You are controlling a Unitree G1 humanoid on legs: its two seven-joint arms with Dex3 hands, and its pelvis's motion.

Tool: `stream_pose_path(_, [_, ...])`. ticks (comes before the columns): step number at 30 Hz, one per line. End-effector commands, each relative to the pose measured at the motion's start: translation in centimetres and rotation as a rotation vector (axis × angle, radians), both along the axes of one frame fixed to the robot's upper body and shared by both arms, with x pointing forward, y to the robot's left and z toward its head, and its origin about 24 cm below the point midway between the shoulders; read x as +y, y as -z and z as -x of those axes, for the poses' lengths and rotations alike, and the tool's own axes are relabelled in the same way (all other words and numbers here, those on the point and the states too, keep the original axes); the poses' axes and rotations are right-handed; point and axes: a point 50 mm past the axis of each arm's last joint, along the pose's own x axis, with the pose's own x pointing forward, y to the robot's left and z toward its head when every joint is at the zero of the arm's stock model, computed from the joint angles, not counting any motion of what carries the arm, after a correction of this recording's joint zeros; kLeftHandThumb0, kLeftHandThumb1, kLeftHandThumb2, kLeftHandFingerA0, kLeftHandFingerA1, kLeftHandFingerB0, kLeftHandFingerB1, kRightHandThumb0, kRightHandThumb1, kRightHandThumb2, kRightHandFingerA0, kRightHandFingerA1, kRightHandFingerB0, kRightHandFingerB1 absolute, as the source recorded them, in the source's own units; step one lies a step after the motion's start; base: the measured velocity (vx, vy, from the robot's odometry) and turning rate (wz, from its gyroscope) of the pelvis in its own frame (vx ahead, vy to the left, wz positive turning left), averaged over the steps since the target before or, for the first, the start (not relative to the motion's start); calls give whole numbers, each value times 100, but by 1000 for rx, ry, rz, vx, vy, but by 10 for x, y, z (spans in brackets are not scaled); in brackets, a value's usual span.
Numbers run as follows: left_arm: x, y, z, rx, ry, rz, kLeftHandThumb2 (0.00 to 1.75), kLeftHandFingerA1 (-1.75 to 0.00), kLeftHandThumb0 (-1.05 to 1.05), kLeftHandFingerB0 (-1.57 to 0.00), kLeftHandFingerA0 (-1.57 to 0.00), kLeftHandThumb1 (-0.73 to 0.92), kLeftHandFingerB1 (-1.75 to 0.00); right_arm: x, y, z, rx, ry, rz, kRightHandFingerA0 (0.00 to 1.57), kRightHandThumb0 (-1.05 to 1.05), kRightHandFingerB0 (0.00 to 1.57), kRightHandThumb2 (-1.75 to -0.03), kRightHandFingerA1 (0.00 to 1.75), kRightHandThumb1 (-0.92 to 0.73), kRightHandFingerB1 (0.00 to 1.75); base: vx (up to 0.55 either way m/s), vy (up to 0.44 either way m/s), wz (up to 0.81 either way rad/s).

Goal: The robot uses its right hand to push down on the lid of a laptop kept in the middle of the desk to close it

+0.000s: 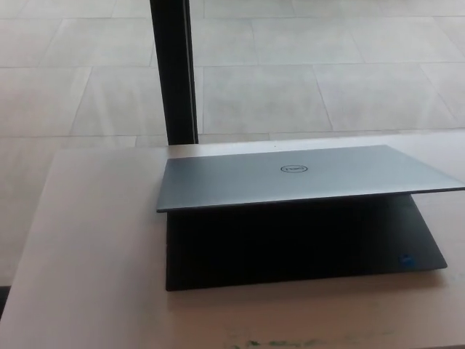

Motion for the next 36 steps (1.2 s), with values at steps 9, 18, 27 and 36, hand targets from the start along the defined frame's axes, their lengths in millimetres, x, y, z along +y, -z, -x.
stream_pose_path(9, [10,-43,10,-206,15,220,118,-30,-105,0,0,73,-18,-49,-169,-52,-609,287,149,43,-89,20,-68,113,-92,66,0,0,0])
stream_pose_path(18, [8,-44,10,-206,11,255,121,-28,-105,0,0,76,-19,-50,-143,-47,-504,307,48,44,-89,22,-66,74,-87,56,-6,-1,3])
stream_pose_path(27, [9,-42,9,-180,17,248,120,-28,-105,0,0,74,-20,-6,-230,-101,-683,22,148,35,-84,27,-83,50,-78,37,-9,-2,-2])
stream_pose_path(36, [8,-38,10,-163,3,255,119,-28,-105,0,0,71,-21,57,-264,-149,-700,-341,278,38,-89,33,-86,52,-79,38,-8,-2,2])
